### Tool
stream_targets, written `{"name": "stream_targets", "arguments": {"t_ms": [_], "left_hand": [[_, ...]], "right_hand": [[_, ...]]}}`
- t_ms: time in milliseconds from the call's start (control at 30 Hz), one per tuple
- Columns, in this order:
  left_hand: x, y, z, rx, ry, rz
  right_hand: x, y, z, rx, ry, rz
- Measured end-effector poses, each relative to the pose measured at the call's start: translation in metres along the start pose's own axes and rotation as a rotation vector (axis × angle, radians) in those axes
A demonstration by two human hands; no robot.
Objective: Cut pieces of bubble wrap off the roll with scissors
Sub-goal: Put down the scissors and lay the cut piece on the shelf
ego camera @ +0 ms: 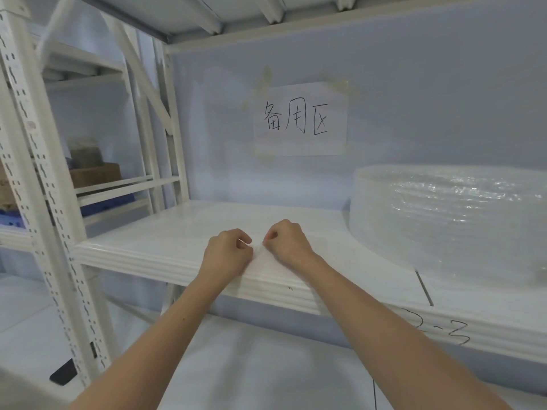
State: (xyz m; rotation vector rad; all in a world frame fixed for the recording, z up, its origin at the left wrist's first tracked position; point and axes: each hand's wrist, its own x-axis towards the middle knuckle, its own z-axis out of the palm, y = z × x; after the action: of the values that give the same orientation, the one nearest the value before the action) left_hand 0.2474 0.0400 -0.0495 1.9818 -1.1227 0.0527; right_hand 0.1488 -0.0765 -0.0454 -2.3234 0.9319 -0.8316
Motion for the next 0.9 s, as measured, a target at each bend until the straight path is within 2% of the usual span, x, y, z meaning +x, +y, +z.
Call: {"name": "stream_targets", "arguments": {"t_ms": [233,367,467,567,700,833,900], "left_hand": [[-0.01,0.001,-0.006,-0.007,0.035,-0.015],[-0.014,0.006,-0.024,-0.099,0.141,-0.005],[-0.02,0.019,-0.029,-0.195,0.132,0.021],[-0.031,0.045,-0.014,-0.27,0.075,0.076],[-0.051,0.095,0.029,-0.335,-0.033,0.162],[-0.074,0.146,0.075,-0.457,-0.211,0.217],[-0.085,0.168,0.094,-0.517,-0.314,0.236]], "right_hand": [[-0.004,-0.001,-0.004,-0.14,-0.041,-0.084],[-0.021,0.003,-0.035,-0.209,0.066,-0.177],[-0.047,0.007,-0.072,-0.144,0.165,-0.192],[-0.092,0.014,-0.111,-0.111,0.279,-0.195],[-0.161,0.038,-0.16,-0.212,0.395,-0.153],[-0.208,0.088,-0.228,-0.475,0.655,0.051],[-0.223,0.116,-0.263,-0.532,0.704,0.216]]}}
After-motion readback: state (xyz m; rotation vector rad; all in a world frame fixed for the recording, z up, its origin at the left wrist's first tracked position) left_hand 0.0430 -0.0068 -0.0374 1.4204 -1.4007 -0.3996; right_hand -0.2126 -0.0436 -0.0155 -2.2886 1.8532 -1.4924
